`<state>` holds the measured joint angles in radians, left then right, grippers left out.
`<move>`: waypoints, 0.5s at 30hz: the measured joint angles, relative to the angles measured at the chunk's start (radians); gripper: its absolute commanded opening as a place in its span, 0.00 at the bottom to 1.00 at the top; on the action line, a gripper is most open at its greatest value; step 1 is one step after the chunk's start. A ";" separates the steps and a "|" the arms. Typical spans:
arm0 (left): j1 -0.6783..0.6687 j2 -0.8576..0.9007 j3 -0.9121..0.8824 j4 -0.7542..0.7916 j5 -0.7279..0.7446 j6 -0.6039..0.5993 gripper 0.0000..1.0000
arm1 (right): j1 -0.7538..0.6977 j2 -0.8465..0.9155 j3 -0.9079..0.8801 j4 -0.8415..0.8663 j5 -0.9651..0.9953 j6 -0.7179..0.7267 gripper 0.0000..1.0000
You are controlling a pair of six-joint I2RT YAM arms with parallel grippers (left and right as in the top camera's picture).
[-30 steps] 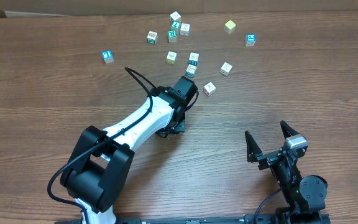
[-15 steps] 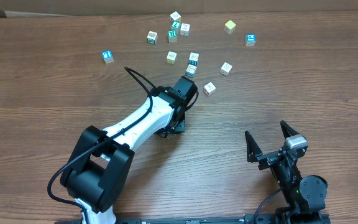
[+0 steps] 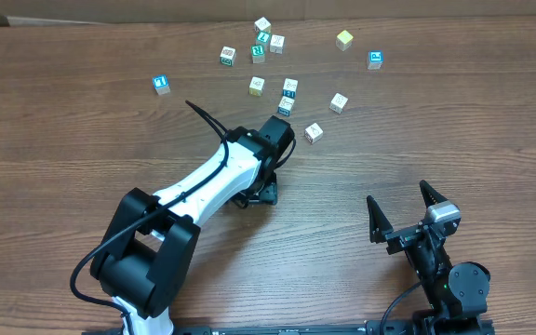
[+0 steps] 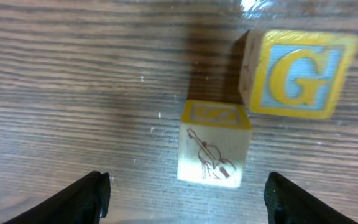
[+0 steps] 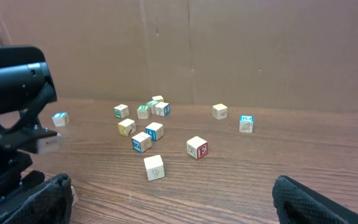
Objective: Form a circle
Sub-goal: 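Lift the left gripper and move it left toward the blue block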
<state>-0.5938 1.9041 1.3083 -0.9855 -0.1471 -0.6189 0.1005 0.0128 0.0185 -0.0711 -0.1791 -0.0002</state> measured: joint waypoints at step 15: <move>0.075 0.000 0.278 -0.147 -0.016 0.050 0.88 | 0.000 0.000 0.000 0.000 0.000 0.000 1.00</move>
<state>-0.5190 1.9041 1.5864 -1.1324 -0.1631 -0.5690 0.1005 0.0128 0.0185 -0.0711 -0.1787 -0.0006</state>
